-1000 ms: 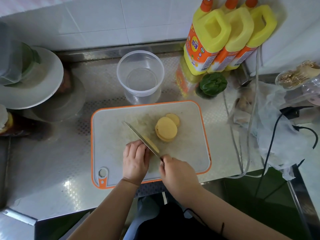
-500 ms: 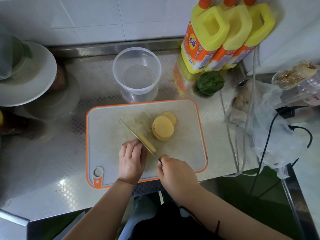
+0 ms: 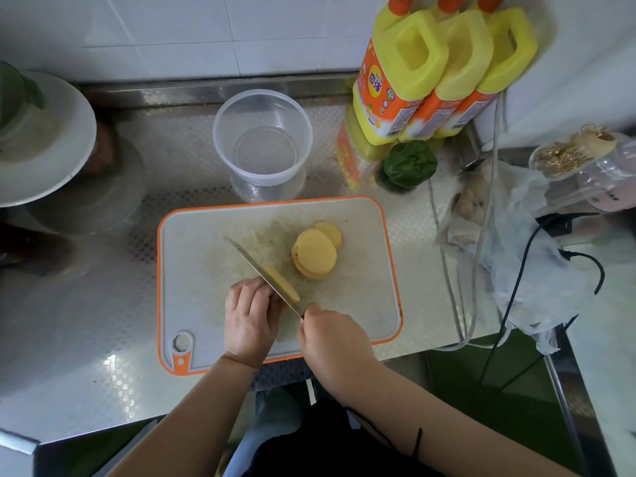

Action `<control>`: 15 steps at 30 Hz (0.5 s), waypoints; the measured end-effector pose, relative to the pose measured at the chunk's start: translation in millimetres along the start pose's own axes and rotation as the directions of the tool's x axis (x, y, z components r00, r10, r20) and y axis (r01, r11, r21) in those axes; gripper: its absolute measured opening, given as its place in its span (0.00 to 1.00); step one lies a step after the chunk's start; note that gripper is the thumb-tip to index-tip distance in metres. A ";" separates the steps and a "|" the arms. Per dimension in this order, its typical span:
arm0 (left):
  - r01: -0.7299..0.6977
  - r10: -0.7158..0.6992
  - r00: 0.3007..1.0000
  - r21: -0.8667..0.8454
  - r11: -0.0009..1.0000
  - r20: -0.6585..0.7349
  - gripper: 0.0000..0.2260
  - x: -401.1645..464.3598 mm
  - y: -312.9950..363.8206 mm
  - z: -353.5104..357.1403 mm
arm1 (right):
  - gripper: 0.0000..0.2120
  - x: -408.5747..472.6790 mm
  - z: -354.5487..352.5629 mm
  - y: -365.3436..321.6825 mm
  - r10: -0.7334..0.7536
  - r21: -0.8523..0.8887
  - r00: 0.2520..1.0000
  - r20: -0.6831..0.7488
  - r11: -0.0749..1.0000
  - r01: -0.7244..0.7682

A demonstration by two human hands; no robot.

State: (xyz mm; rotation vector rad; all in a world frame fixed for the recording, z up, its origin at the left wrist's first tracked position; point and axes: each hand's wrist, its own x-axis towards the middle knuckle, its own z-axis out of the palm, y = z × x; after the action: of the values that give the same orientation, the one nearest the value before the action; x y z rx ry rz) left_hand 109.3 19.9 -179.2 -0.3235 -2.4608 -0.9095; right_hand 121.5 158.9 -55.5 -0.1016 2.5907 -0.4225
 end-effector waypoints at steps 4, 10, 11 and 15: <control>0.000 0.000 1.000 0.007 1.000 0.003 0.02 0.7 -0.2 2.0 | 0.06 5.7 1.8 -2.3 0.033 -0.023 0.998 0.045 0.999 -0.032; 0.016 -0.016 1.000 0.015 1.000 0.004 0.05 1.2 1.5 1.8 | 0.07 16.2 2.7 -5.8 0.077 -0.065 0.993 0.089 0.995 -0.071; 0.013 -0.013 1.000 0.017 1.000 0.005 0.05 2.3 2.1 1.1 | 0.08 17.9 3.0 -5.7 0.079 -0.064 0.992 0.101 0.995 -0.073; 0.006 -0.006 1.000 0.015 1.000 0.006 0.06 4.3 4.2 -0.8 | 0.08 20.9 3.8 -3.5 0.079 -0.056 0.990 0.115 0.996 -0.073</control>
State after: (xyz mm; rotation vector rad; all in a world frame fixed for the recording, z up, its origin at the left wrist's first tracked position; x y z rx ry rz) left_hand 107.6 22.8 -174.1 -0.3141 -2.4738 -0.8937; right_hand 105.2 151.4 -67.4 -0.0440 2.4813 -0.3121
